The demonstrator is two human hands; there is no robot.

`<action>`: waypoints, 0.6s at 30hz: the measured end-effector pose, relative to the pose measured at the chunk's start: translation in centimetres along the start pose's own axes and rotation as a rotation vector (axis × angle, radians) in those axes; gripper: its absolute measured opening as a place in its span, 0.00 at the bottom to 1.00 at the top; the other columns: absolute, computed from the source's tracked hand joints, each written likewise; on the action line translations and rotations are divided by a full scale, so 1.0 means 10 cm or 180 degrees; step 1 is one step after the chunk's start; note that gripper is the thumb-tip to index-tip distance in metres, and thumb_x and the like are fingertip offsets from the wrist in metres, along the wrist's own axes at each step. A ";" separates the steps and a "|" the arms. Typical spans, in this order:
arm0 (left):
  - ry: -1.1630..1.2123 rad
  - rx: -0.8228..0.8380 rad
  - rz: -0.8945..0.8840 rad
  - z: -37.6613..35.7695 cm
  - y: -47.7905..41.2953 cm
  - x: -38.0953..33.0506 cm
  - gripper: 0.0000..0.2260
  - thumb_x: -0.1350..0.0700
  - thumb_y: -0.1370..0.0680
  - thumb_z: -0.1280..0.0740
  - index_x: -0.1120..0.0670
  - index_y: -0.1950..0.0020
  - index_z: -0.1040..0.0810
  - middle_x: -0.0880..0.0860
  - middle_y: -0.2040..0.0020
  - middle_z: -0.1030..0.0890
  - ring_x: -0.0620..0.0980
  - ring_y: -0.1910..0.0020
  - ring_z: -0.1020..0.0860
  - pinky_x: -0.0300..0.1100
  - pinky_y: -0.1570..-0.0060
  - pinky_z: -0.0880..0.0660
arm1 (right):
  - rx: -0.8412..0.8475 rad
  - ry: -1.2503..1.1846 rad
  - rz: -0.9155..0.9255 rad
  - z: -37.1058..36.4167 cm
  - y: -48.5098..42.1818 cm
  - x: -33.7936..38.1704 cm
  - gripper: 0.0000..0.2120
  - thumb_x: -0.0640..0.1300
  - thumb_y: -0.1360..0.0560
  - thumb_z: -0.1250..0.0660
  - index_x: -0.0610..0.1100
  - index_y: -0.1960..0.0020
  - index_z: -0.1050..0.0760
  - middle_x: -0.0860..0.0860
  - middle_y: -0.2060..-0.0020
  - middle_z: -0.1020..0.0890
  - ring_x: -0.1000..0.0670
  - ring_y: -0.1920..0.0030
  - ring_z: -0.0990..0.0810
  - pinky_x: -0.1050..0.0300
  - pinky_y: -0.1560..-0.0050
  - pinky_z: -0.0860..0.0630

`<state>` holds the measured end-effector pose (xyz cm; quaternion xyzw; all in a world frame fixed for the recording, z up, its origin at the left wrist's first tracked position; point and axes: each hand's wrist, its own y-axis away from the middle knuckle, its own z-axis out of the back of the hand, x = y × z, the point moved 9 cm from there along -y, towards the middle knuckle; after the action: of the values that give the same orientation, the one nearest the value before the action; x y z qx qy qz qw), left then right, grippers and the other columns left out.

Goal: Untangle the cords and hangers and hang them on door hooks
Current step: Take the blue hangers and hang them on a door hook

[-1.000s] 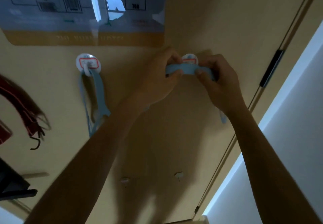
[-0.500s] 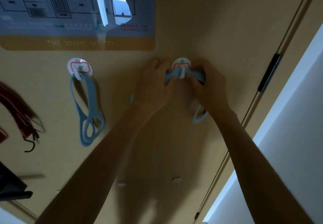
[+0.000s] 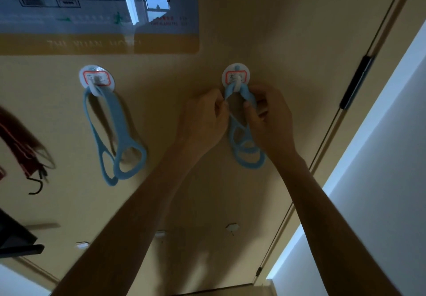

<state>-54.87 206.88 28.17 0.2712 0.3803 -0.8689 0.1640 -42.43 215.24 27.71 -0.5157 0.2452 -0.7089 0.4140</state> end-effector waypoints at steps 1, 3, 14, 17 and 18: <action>-0.0008 0.0016 0.0018 0.02 0.01 0.01 0.08 0.53 0.22 0.39 0.55 0.58 0.25 0.51 0.65 0.20 0.49 0.65 0.23 0.52 0.61 0.24 | -0.0034 0.0042 -0.0030 0.03 0.01 -0.02 0.11 0.43 0.24 0.35 0.45 0.43 0.26 0.56 0.50 0.25 0.53 0.52 0.24 0.58 0.52 0.24; 0.0013 0.0074 0.0061 0.04 0.01 0.04 0.07 0.53 0.23 0.38 0.54 0.58 0.25 0.50 0.65 0.21 0.49 0.66 0.24 0.51 0.62 0.23 | -0.0095 0.0153 -0.0123 0.08 0.03 -0.07 0.11 0.43 0.25 0.35 0.43 0.44 0.25 0.53 0.50 0.26 0.50 0.51 0.24 0.51 0.51 0.23; 0.0088 0.0170 0.0234 0.10 0.12 0.24 0.06 0.53 0.24 0.36 0.56 0.57 0.26 0.52 0.66 0.21 0.48 0.69 0.24 0.45 0.68 0.26 | -0.0228 0.0115 -0.0463 0.27 0.25 -0.14 0.07 0.40 0.24 0.35 0.43 0.47 0.25 0.50 0.51 0.24 0.49 0.54 0.23 0.53 0.54 0.23; 0.0056 0.0323 0.0340 0.07 0.21 0.35 0.06 0.53 0.25 0.36 0.54 0.58 0.26 0.51 0.67 0.22 0.50 0.67 0.23 0.48 0.65 0.25 | -0.0213 0.0141 -0.0549 0.25 0.37 -0.17 0.04 0.40 0.24 0.35 0.46 0.51 0.27 0.50 0.54 0.25 0.51 0.57 0.24 0.60 0.57 0.25; 0.0007 0.0395 0.0372 0.05 0.25 0.39 0.06 0.53 0.25 0.37 0.54 0.58 0.27 0.50 0.68 0.23 0.49 0.68 0.24 0.47 0.65 0.25 | -0.0187 0.0148 -0.0602 0.23 0.43 -0.20 0.04 0.40 0.24 0.35 0.47 0.52 0.28 0.49 0.55 0.24 0.52 0.58 0.24 0.64 0.58 0.27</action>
<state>-56.96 204.50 24.68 0.3035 0.3094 -0.8794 0.1969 -38.63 214.84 24.14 -0.5319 0.2257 -0.7491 0.3241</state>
